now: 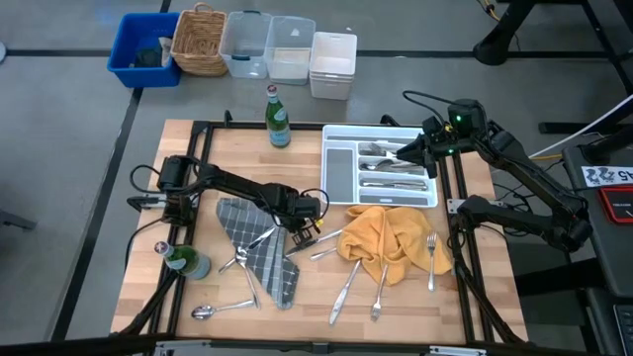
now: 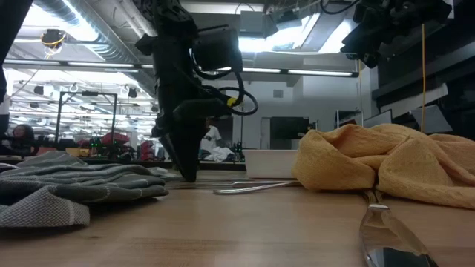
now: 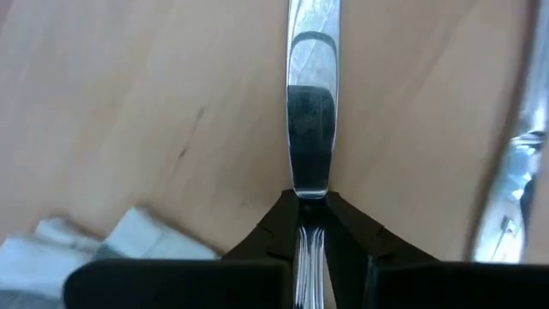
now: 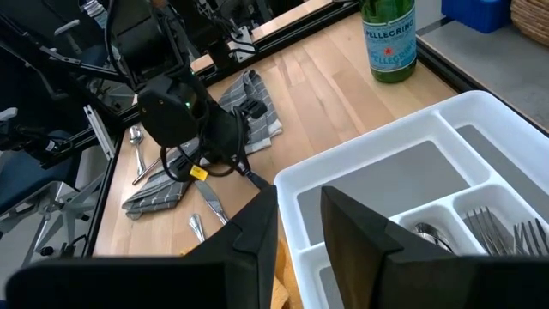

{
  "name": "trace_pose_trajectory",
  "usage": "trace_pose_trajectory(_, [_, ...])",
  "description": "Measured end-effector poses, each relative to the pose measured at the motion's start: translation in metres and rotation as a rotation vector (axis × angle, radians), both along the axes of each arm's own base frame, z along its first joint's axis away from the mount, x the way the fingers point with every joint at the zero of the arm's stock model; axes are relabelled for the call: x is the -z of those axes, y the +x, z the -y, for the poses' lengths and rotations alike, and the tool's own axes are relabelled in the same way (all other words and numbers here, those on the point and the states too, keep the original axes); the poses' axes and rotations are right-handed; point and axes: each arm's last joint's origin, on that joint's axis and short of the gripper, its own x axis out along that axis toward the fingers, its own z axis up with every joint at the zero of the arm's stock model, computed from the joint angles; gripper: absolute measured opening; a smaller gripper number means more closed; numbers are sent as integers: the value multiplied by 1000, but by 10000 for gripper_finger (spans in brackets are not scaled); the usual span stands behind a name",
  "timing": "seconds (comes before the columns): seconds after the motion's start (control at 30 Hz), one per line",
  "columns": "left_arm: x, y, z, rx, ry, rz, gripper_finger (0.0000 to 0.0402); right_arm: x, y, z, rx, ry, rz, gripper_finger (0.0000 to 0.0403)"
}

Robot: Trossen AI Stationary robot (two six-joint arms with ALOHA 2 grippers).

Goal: Sort silverware
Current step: Put the silver knife into the cutlery tray

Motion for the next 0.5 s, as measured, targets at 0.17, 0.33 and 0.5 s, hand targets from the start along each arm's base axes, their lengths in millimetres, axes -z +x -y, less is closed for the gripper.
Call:
trace_pose_trajectory(0.17, [-10,12,3,19,-40,60,32,0,0,0,0,0,0,96])
trace_pose_trajectory(0.33, [-19,19,5,50,-71,97,35,0,0,0,0,0,0,96])
trace_pose_trajectory(0.5, [-27,25,4,48,-70,122,33,0,0,0,0,0,0,96])
